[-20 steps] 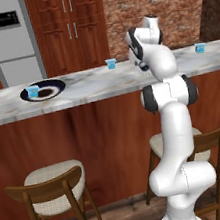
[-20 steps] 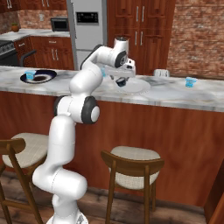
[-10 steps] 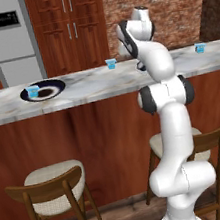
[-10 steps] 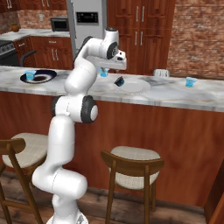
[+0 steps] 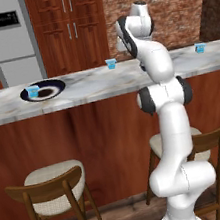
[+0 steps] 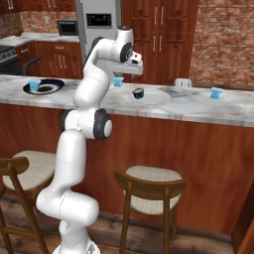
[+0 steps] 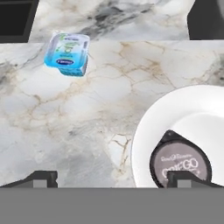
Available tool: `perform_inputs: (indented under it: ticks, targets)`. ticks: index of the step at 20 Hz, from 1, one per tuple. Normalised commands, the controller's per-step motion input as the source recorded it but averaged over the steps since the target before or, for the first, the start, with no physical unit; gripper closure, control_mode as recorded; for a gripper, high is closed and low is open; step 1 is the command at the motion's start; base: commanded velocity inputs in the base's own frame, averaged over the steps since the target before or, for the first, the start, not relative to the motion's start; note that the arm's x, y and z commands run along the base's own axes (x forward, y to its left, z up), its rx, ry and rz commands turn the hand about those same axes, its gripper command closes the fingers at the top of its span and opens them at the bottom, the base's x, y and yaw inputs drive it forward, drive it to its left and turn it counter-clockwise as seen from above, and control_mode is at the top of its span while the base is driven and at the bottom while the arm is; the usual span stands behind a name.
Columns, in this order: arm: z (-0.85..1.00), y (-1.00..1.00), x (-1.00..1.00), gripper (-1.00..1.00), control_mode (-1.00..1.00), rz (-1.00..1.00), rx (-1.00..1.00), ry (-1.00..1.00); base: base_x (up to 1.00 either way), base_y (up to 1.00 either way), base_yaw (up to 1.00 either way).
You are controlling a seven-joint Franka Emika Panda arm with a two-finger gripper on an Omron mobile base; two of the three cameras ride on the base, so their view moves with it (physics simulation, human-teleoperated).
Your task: Place two yogurt containers on each plate.
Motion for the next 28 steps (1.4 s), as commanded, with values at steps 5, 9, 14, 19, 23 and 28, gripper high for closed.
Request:
perform_inputs:
  ticks: [5,9,14,19,23,28]
  targets:
    - [0.00,0.43,0.05,-1.00,-1.00,-0.01,0.00,-0.01,0.00,0.00,0.00]
    - [-0.05,0.92,0.42,-1.00,-1.00,0.00,0.00,-0.04,0.00,0.00,0.00]
    - [-0.01,0.32,0.53,-1.00,-1.00,-0.03,0.00,0.00,0.00,0.00,0.00]
    - [0.00,0.01,0.38,-1.00,-1.00,-0.02,0.00,0.01,0.00,0.00,0.00]
    - [0.00,0.00,0.10,-1.00,-1.00,0.00,0.00,0.01,0.00,0.00,0.00]
    - [-0.05,-0.03,-0.01,-1.00,-1.00,0.00,0.00,-0.08,0.00,0.00,0.00]
